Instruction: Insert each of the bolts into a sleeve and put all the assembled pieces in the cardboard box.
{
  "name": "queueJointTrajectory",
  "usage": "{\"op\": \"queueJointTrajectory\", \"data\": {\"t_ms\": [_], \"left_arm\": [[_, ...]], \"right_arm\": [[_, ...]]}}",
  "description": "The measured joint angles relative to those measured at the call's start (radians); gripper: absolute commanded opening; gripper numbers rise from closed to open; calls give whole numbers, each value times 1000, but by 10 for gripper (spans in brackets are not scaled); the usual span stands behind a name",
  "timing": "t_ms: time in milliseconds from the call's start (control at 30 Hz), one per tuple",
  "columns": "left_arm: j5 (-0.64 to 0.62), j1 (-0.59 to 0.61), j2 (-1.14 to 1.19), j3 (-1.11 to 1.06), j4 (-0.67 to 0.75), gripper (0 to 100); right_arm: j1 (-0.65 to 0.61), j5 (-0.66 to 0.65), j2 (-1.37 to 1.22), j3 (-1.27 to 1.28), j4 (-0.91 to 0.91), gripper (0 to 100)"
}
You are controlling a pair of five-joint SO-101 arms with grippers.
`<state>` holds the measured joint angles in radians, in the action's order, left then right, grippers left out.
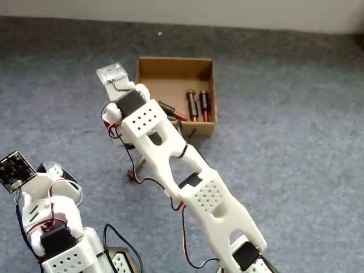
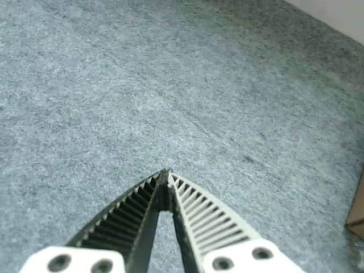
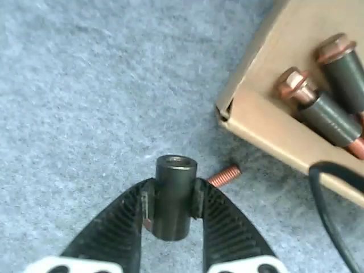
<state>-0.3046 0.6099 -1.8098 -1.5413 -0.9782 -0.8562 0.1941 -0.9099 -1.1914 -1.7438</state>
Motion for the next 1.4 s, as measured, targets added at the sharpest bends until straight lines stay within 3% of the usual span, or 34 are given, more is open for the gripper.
{"op": "queueJointTrajectory", "data": {"t_ms": [200, 600, 700, 867, 1067, 1200, 1400], "left_arm": [[6, 0, 0, 0, 0, 11], [6, 0, 0, 0, 0, 11], [15, 0, 0, 0, 0, 11], [132, -6, 0, 0, 0, 11], [229, -152, 0, 0, -48, 16], [269, -218, 0, 5, -48, 85], [330, -356, 0, 58, -84, 88]], "right_arm": [[5, 0, 135, 152, -2, 4], [44, 0, 735, 858, 9, 4], [83, 0, 895, 1076, 101, 4], [137, 0, 1138, 1456, 295, 4], [203, 0, 1249, 1769, 474, 4], [278, 0, 1258, 1855, 577, 4], [408, 29, 1261, 1947, 712, 4]]}}
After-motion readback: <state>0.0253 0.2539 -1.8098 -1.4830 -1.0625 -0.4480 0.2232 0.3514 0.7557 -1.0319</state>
